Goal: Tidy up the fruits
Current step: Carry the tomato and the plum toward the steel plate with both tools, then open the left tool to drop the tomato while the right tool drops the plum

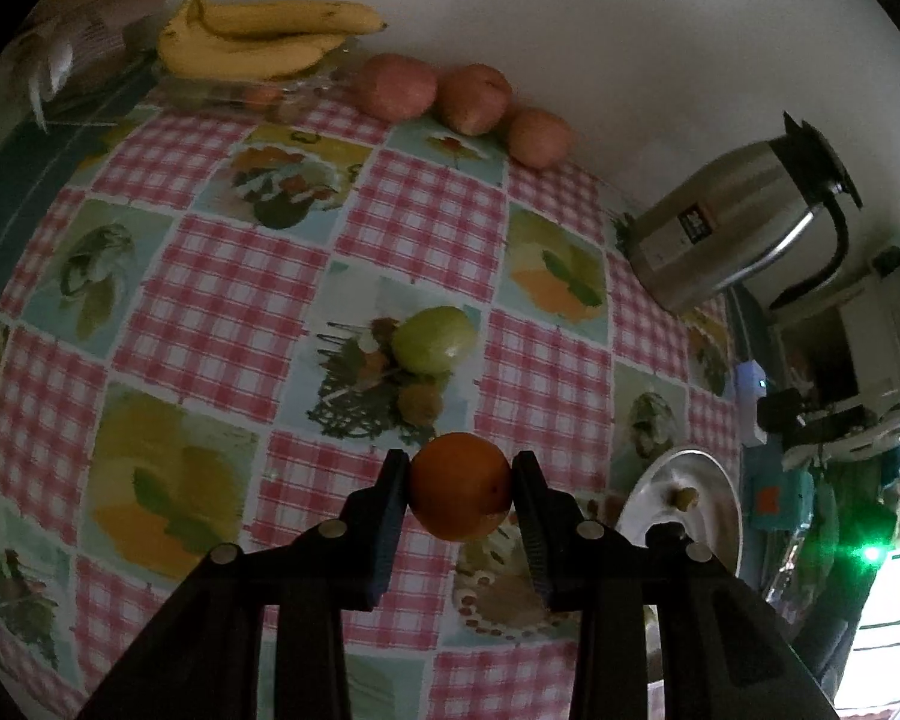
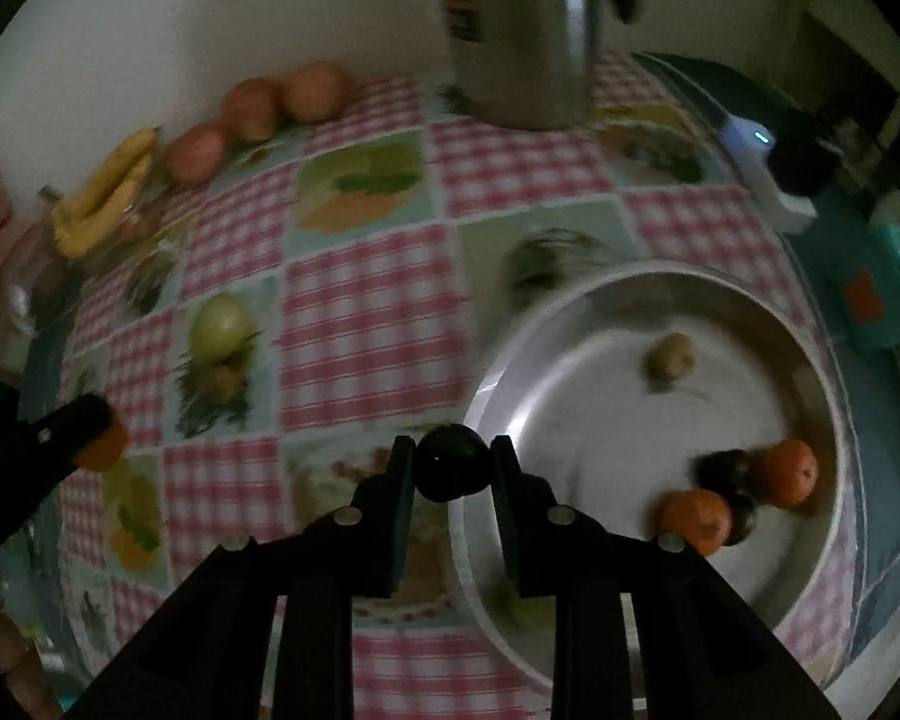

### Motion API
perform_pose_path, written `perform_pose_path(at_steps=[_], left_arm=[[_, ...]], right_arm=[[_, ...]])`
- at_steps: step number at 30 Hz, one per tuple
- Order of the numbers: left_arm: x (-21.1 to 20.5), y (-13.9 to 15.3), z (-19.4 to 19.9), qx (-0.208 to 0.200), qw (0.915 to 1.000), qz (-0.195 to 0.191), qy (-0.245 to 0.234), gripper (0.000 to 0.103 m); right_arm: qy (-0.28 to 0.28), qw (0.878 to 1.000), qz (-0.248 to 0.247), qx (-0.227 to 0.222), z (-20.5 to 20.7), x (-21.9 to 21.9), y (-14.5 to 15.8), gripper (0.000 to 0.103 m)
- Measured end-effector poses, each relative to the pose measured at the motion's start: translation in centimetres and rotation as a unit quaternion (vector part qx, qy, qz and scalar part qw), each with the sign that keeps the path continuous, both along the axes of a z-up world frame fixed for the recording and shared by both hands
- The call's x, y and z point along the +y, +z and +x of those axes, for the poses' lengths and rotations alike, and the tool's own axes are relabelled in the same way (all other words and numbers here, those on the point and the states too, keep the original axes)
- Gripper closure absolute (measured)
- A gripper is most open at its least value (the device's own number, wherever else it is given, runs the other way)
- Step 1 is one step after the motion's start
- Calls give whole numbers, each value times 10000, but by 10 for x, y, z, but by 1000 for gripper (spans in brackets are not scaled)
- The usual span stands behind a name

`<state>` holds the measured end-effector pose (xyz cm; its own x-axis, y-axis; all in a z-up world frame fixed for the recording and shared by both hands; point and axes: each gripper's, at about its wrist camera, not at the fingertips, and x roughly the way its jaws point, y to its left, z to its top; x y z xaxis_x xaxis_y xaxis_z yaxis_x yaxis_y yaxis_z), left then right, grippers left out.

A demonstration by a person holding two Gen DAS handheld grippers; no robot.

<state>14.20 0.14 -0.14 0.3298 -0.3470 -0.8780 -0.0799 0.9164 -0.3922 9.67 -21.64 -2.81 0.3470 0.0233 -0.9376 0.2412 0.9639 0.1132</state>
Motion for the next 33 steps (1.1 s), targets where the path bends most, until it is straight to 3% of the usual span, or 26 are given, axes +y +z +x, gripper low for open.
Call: perform_pose_path(at_steps=[8, 15, 24, 33], left_arm=[[-33, 1, -4, 60, 9992, -112, -385, 65], [-86, 3, -11, 57, 9951, -117, -982, 65], [-143, -8, -24, 4, 9880, -33, -1547, 65], [-164, -23, -28, 10, 9839, 147, -1780, 65]], right_arm=[[-679, 9977, 79, 41, -11, -52, -2, 77], [-1079, 9938, 247, 31, -20, -85, 0, 77], [-1306, 9908, 315, -147, -30, -107, 14, 77], [-1298, 9907, 376, -143, -30, -111, 14, 76]])
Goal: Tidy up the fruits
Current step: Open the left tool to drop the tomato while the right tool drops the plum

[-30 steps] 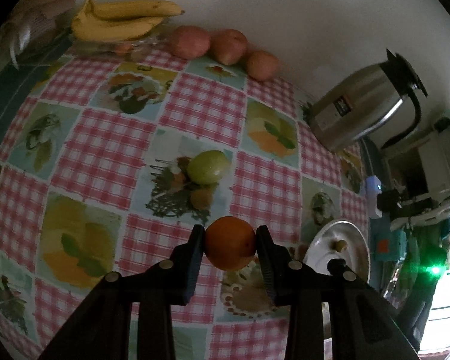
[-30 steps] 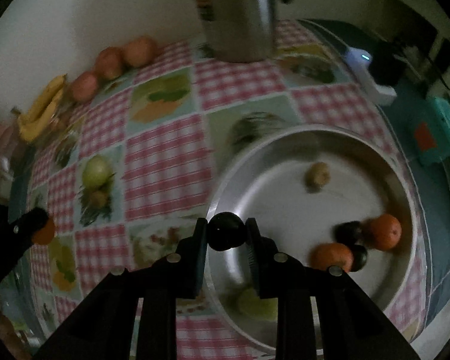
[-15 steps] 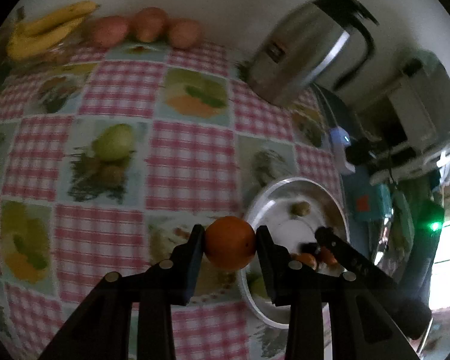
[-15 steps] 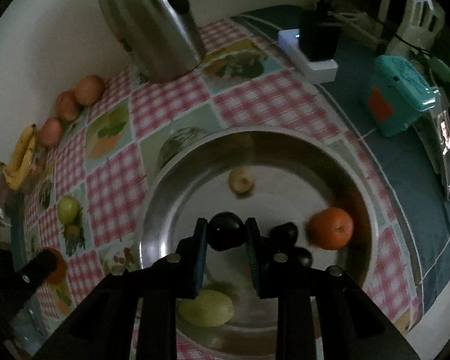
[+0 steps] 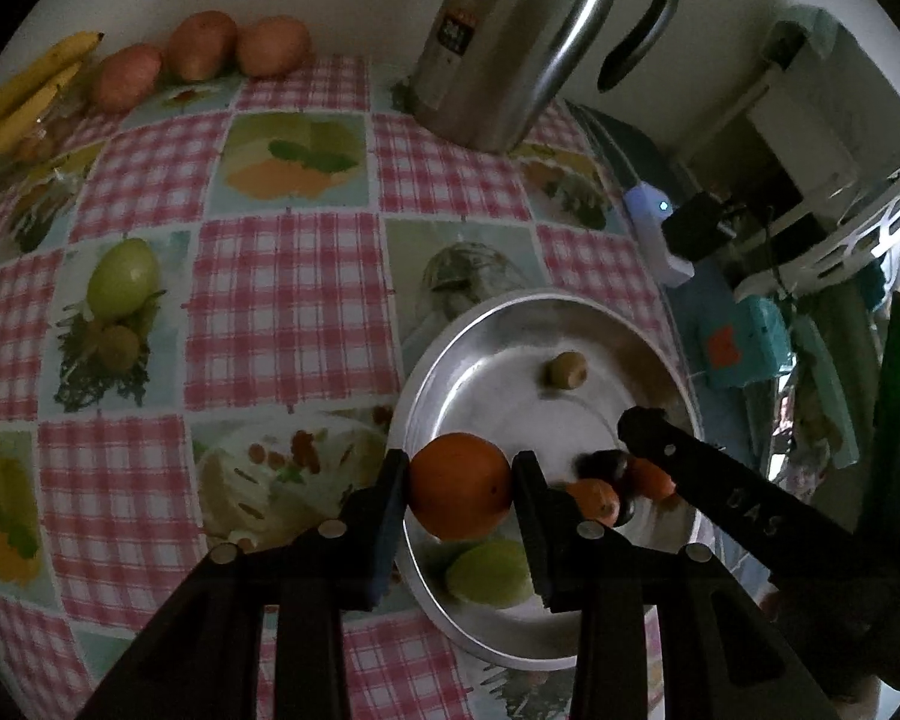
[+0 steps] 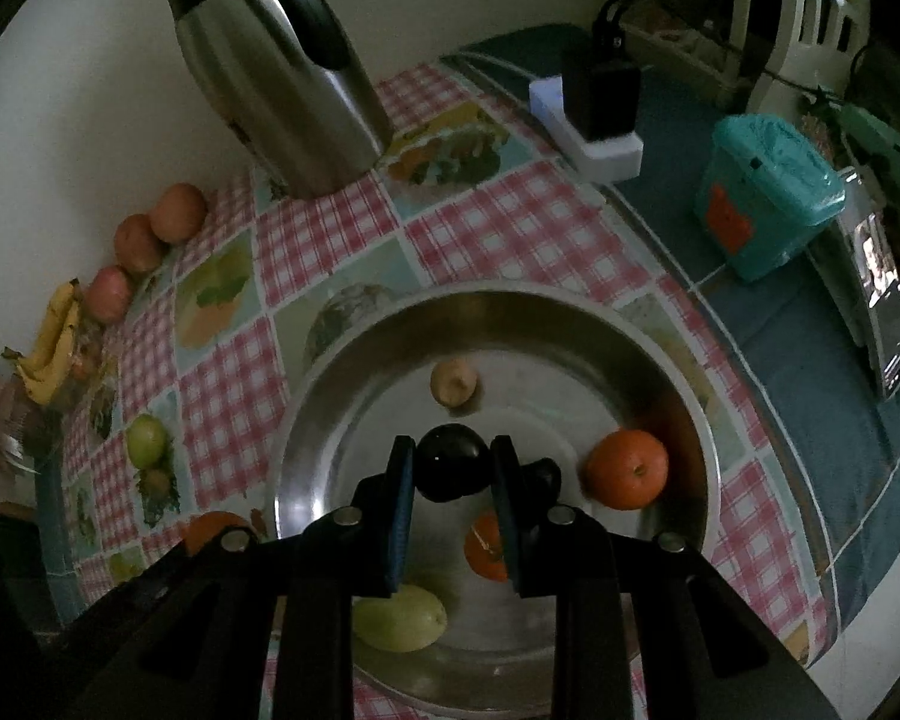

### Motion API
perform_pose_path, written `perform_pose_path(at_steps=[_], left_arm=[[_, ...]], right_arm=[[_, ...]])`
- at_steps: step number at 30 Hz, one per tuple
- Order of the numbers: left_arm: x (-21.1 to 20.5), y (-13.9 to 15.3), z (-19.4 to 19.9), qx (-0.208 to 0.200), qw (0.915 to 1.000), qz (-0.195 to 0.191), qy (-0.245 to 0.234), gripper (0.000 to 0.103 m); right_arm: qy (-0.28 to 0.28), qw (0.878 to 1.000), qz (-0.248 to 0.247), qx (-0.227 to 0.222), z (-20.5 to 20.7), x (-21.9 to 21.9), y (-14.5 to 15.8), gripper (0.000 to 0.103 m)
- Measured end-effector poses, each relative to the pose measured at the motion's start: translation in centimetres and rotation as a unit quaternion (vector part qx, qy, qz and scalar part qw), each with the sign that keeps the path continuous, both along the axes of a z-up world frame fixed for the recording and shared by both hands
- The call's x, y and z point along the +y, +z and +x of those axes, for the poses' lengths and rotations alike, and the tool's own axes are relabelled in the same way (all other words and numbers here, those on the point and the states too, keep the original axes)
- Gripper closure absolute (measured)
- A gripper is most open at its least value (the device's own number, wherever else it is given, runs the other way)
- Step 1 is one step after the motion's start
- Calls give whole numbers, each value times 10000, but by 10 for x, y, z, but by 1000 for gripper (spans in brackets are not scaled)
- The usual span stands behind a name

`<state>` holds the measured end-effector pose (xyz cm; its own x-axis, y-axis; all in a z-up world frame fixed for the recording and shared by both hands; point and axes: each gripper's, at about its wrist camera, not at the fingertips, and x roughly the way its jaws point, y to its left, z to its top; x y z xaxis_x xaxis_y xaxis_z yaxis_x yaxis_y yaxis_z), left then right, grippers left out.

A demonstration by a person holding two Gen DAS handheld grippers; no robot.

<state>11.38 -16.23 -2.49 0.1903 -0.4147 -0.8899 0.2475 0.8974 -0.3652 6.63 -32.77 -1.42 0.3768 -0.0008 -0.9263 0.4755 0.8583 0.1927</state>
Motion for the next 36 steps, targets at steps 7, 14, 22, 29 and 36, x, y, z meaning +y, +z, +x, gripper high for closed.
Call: perform_pose_path(at_steps=[7, 14, 22, 29, 36], left_arm=[[-6, -16, -2, 177, 9998, 102, -76, 65], [-10, -24, -3, 330, 9992, 199, -92, 65], [-11, -22, -2, 297, 9991, 280, -116, 62], [-6, -16, 1, 242, 9994, 256, -52, 36], [2, -21, 3, 318, 9983, 479, 118, 26]], right_arm=[[96, 9995, 101, 284, 3, 4, -19, 76], [136, 9990, 188, 386, 4, 5, -22, 76], [198, 9986, 174, 451, 7, 6, -21, 76], [157, 9989, 148, 424, 6, 4, -18, 60], [187, 9988, 164, 422, 7, 6, -18, 60]])
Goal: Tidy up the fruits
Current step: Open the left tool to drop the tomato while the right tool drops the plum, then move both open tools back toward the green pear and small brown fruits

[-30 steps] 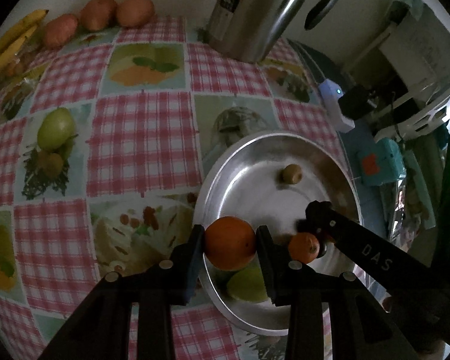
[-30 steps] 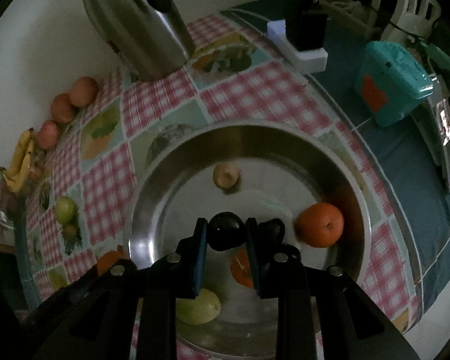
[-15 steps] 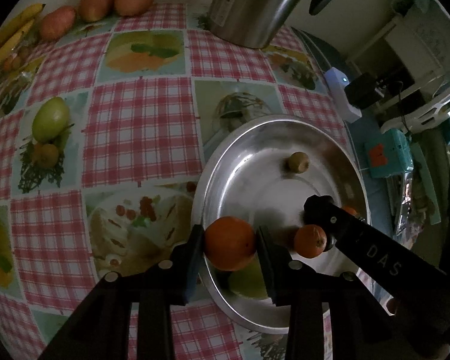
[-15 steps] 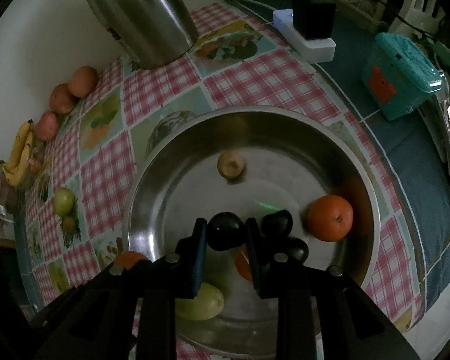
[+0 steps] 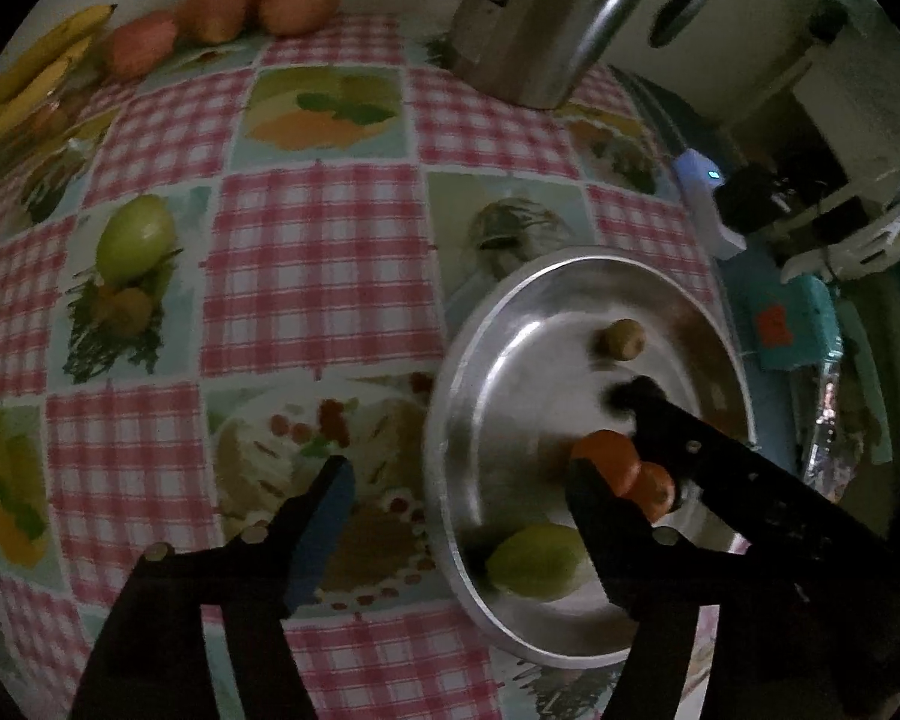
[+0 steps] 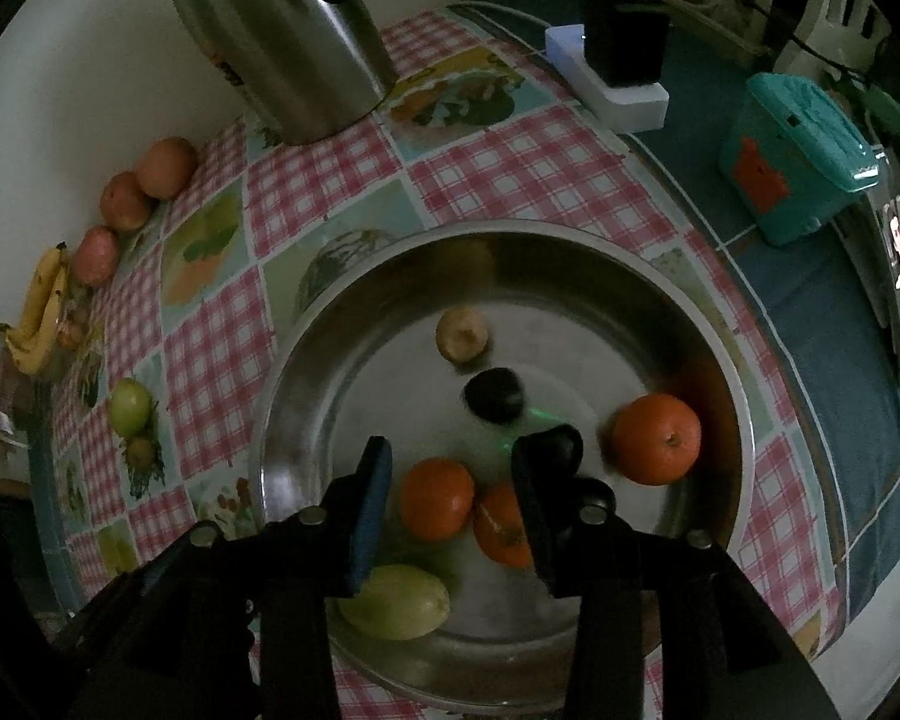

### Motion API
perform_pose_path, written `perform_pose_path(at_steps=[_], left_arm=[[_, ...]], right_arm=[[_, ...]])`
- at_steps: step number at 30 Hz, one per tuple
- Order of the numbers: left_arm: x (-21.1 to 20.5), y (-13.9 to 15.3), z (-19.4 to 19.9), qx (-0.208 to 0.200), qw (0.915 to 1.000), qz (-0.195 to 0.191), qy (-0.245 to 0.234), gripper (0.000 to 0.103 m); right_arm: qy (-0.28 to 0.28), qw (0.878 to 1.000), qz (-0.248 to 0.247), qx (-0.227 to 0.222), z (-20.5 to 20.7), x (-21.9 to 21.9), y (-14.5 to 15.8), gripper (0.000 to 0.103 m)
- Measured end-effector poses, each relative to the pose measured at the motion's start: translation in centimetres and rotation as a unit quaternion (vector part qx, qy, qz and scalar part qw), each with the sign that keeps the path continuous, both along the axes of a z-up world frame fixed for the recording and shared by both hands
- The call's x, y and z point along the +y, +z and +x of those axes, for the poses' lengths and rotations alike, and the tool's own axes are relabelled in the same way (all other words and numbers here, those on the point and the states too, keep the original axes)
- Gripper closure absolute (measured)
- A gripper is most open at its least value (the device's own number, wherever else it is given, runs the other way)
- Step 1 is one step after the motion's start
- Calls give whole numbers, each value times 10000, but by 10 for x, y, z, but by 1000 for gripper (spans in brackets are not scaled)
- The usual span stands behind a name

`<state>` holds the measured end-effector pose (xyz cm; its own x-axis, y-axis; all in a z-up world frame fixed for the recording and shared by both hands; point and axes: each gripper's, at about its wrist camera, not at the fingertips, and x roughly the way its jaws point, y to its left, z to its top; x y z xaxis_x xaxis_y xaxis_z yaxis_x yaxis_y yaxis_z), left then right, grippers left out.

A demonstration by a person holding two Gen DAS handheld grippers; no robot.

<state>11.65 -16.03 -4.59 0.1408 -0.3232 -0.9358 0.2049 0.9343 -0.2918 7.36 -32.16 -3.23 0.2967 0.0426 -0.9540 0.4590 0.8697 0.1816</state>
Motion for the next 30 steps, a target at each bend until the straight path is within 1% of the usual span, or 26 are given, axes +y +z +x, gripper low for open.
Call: perform_pose_path(at_steps=[1, 3, 4, 10, 13, 15, 20, 23, 28, 30], left_arm=[[4, -1, 1, 29, 10000, 34, 60, 25], [14, -3, 4, 61, 9997, 116, 222, 23], [18, -3, 5, 64, 9994, 154, 307, 22], [57, 4, 15, -34, 9950, 280, 954, 17], [81, 14, 19, -222, 9899, 348, 1359, 12], [96, 22, 20, -376, 9857, 435, 1586, 12], [123, 33, 23, -529, 9794, 474, 1888, 12], [135, 39, 22, -623, 9768, 562, 1970, 12], [147, 42, 23, -663, 9740, 618, 2076, 11], [152, 41, 23, -641, 9736, 584, 2112, 8]], right_arm=[[4, 10000, 2, 1, 0, 0, 0, 59], [8, 10000, -7, 7, 1, 1, 0, 50], [9, 10000, -17, 2, 1, 1, 0, 44], [102, 9999, -102, 25, 3, 5, 1, 44], [183, 9997, -142, 29, 4, 8, 2, 44], [248, 9995, -168, 15, 5, 12, 4, 44], [412, 9989, -222, -9, 7, 24, 6, 44], [496, 9984, -256, -22, 7, 30, 8, 44], [616, 9976, -293, -110, 8, 38, 15, 44], [647, 9973, -324, -138, 8, 41, 17, 41]])
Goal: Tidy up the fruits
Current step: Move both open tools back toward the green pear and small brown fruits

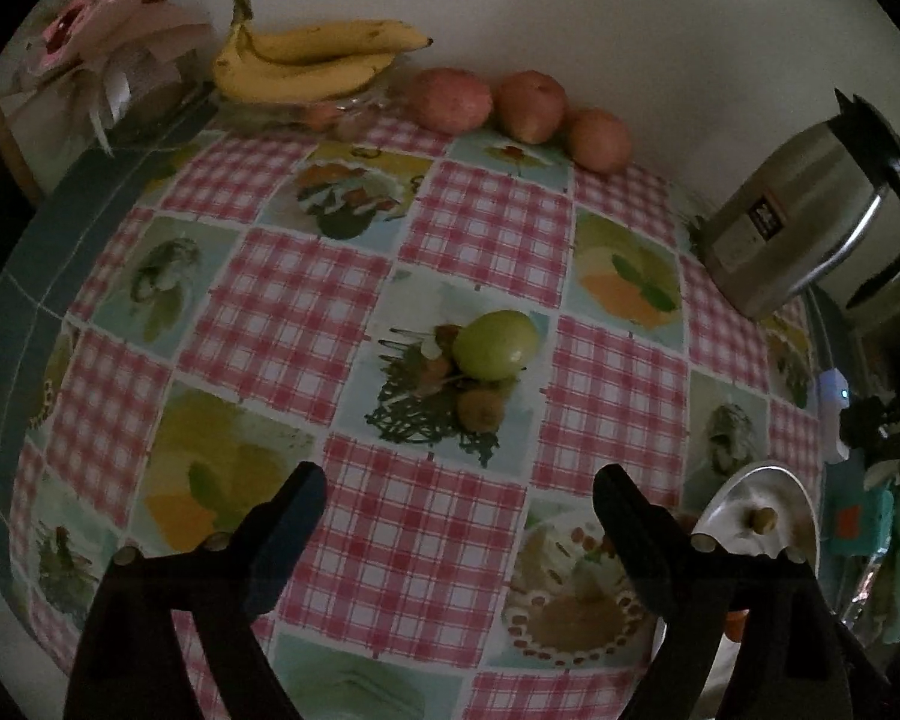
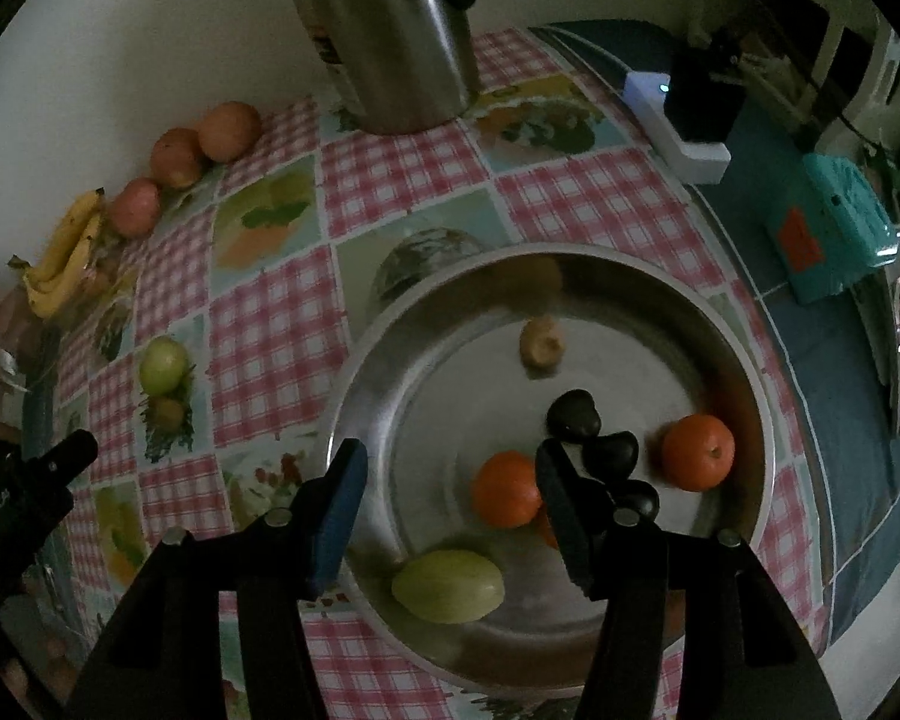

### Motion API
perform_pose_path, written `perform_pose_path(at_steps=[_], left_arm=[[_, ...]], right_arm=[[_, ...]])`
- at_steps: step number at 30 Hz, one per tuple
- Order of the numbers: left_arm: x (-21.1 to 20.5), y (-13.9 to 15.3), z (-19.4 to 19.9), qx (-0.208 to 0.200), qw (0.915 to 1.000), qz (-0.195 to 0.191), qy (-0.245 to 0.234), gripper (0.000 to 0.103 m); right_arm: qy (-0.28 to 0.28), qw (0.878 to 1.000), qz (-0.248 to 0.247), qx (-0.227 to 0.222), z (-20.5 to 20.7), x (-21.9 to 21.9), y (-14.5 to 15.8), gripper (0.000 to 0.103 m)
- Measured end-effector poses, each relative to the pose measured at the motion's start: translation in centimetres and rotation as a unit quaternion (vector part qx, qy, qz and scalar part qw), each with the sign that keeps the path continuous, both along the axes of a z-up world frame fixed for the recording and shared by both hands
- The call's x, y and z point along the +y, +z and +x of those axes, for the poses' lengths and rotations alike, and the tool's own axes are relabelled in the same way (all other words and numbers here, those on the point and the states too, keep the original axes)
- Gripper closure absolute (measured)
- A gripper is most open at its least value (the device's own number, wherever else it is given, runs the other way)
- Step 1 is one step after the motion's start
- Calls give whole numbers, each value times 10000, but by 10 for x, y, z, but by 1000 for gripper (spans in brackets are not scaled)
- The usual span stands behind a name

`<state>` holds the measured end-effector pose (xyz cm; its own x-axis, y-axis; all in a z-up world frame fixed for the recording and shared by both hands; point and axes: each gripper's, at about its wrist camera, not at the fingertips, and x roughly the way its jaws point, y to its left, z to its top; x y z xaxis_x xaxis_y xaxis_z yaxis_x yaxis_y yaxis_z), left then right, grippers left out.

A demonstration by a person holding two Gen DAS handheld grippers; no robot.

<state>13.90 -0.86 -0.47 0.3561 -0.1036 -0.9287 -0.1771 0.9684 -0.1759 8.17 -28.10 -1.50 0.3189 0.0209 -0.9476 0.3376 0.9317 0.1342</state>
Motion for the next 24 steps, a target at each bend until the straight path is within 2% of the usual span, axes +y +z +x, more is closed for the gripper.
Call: perform_pose_path(at_steps=[2, 5, 9, 12, 24], left_arm=[[1, -1, -1, 13, 10000, 11, 12, 1], [0, -2, -1, -4, 10000, 25, -13, 0], [-2, -3, -2, -23, 9999, 87, -47, 0], [-4, -3, -3, -35, 9997, 208, -81, 0], [-5, -1, -3, -203, 9991, 292, -229, 0]], right_arm=[[15, 10000, -30, -28, 0, 1, 1, 29], [39, 10000, -60, -59, 0, 2, 1, 21], [53, 9998, -117, -128, -1, 2, 1, 20], [53, 9997, -154, -198, -1, 2, 1, 7], [111, 9993, -177, -323, 0, 5, 2, 6]])
